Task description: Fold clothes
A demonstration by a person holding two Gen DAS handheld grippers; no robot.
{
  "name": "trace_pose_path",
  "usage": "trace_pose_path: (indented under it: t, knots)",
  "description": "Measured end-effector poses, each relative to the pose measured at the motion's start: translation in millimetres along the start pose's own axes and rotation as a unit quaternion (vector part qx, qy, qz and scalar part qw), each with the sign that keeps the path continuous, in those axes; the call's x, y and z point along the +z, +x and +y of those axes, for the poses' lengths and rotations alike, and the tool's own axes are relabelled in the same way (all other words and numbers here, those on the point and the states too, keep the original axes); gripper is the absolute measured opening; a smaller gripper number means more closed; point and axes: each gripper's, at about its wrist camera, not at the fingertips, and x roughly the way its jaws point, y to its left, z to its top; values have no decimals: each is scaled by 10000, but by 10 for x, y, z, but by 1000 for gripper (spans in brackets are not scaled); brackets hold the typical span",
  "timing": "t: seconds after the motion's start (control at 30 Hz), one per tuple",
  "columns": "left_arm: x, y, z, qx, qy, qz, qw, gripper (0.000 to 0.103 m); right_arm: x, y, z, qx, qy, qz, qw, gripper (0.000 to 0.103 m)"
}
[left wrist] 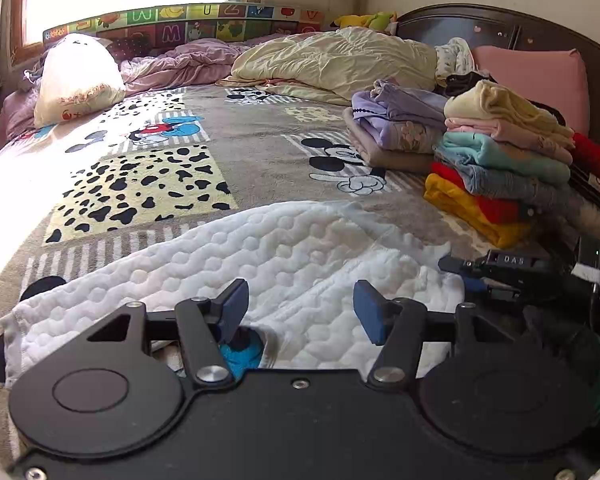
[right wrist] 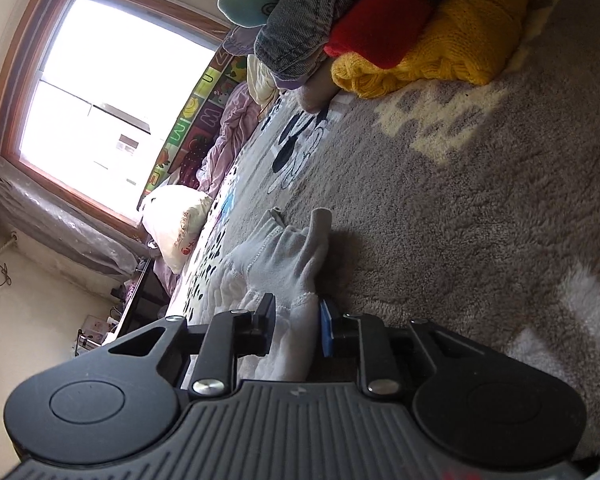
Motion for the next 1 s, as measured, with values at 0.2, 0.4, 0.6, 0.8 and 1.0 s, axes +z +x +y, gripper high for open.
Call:
trace_pose_path:
  t: [0.2,0.4,0.6,0.8,1.0]
  knots:
    - [451,939,-241,-243,-179,371,9989,44,103,67,17,102,-177,-20,9998,29]
    - [418,1951,-338,151,-124,940,9954,40,153,208,103,72,-550,120,9984,29]
    - [397,2218,-444,202,400,1174,9921,47,193,265,99,-213,-730,22,9971,21]
    - [309,1519,-150,188,100,854,9961,47,204,280,80,-196,-746,36,9970,20]
    - [-289,462,100,700,920,927,9890,47,199,248,81,-228,-686,48,9974,20]
